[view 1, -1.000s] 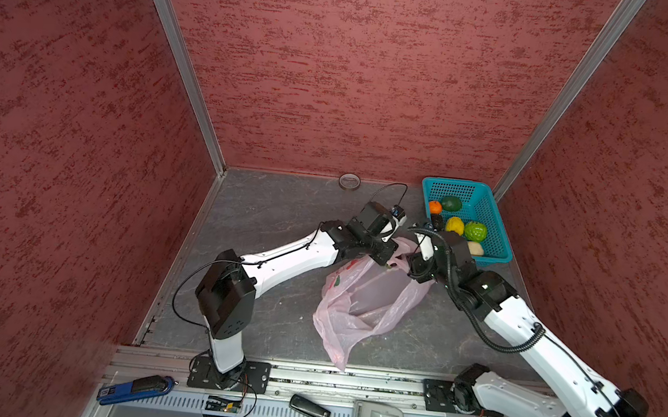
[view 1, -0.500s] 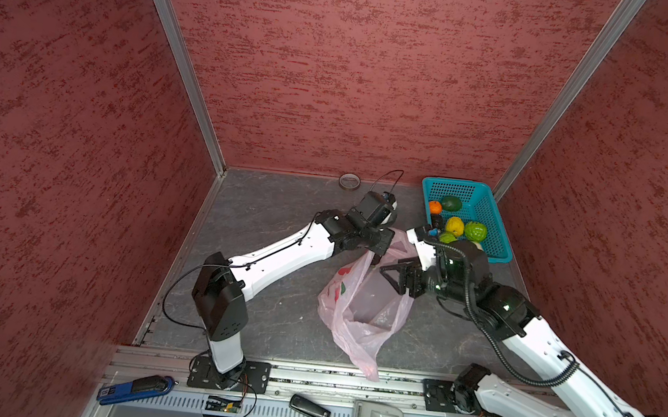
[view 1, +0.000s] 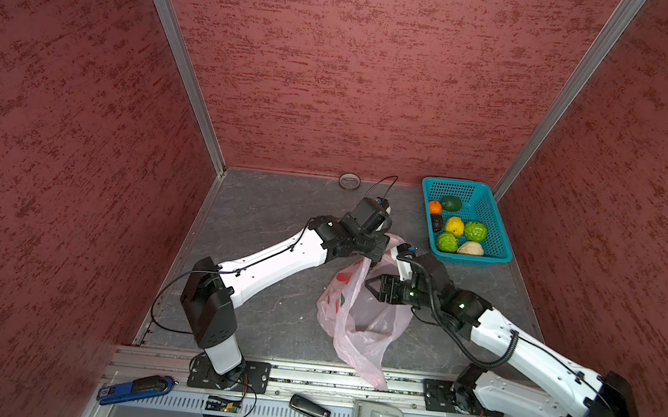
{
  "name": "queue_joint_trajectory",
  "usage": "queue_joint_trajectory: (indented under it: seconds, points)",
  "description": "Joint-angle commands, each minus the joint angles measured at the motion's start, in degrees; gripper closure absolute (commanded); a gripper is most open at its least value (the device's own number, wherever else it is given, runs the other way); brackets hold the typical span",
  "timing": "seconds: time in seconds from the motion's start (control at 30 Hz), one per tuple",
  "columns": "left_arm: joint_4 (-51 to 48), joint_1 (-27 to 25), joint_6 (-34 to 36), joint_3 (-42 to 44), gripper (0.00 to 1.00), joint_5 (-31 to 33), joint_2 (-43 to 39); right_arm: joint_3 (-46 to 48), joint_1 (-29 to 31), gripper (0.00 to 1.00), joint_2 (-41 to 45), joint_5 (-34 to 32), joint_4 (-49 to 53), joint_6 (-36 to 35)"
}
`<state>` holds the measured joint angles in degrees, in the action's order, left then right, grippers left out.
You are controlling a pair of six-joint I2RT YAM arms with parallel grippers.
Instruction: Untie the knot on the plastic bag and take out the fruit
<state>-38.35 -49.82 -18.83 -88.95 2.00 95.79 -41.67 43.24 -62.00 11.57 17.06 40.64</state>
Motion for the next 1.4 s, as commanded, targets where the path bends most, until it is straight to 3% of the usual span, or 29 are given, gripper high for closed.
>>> queue_joint_trajectory:
  seconds: [0.0, 0.23, 0.37, 0.73, 0.93, 1.1, 1.37]
  points:
    - [3.09, -0.35, 0.52, 1.72, 1.00, 0.61, -1.10, 0.77, 0.45, 0.32, -3.47, -8.24, -5.30, 7.36]
    - [3.69, -1.30, 3.73, 3.95, 1.00, 3.98, -0.40, -2.12, 0.44, 0.35, -13.90, -20.51, -8.66, 11.98]
    - [2.82, -1.31, 3.99, 6.34, 1.00, 5.58, -2.10, -5.56, 0.33, 0.36, -18.82, -24.55, -0.92, 11.99]
    - [2.98, -0.64, 3.32, 11.15, 1.00, 5.97, -6.40, -4.02, -2.72, 0.35, -11.82, -36.07, 25.50, 5.58]
    - [3.89, -0.55, 2.95, 10.22, 1.00, 3.94, -6.54, -4.70, -3.34, 0.36, -8.78, -31.93, 23.94, 4.71]
    - [4.62, -0.45, 1.47, 9.99, 1.00, 1.19, -7.39, -6.66, -5.62, 0.37, -13.37, -39.64, 35.32, 4.98]
    - [8.14, -0.18, -0.73, 14.98, 1.00, -0.74, -11.58, -8.59, -13.12, 0.35, -7.38, -48.61, 43.30, 3.83]
